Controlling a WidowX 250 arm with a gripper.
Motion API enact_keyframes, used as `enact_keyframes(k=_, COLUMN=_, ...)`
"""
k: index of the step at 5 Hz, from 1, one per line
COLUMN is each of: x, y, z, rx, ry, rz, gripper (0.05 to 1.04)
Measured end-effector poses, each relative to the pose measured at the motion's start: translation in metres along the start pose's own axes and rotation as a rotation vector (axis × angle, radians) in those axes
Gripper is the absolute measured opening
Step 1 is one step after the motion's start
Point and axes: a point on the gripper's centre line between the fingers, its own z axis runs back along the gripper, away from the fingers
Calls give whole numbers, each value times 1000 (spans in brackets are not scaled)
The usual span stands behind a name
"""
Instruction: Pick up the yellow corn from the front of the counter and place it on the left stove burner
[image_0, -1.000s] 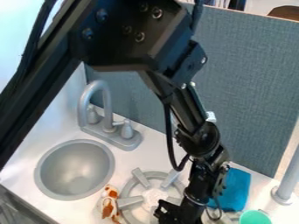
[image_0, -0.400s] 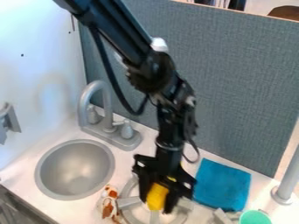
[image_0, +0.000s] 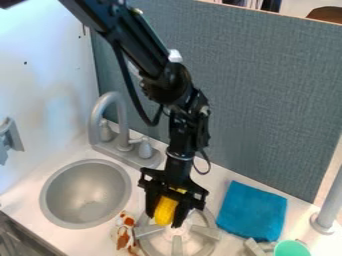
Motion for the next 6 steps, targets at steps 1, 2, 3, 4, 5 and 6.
enact_keyframes(k=1, x=0, y=-1, z=-12, rx=5, ry=48, rz=16, gripper=672)
enact_keyframes(k=2, x=-6, y=0, z=-26, rx=20, ry=106, rz=11, gripper=672)
enact_keyframes(k=3, x=-10, y=1, z=-32, rx=25, ry=135, rz=1, gripper=672)
enact_keyframes(k=4, x=-3, y=7, z=-34, rx=43, ry=141, rz=13, gripper=672)
enact_keyframes(k=5, x=6, y=19, z=-32, rx=41, ry=126, rz=24, gripper=672)
enact_keyframes(k=6, x=7, y=18, z=-33, rx=33, ry=126, rz=17, gripper=672)
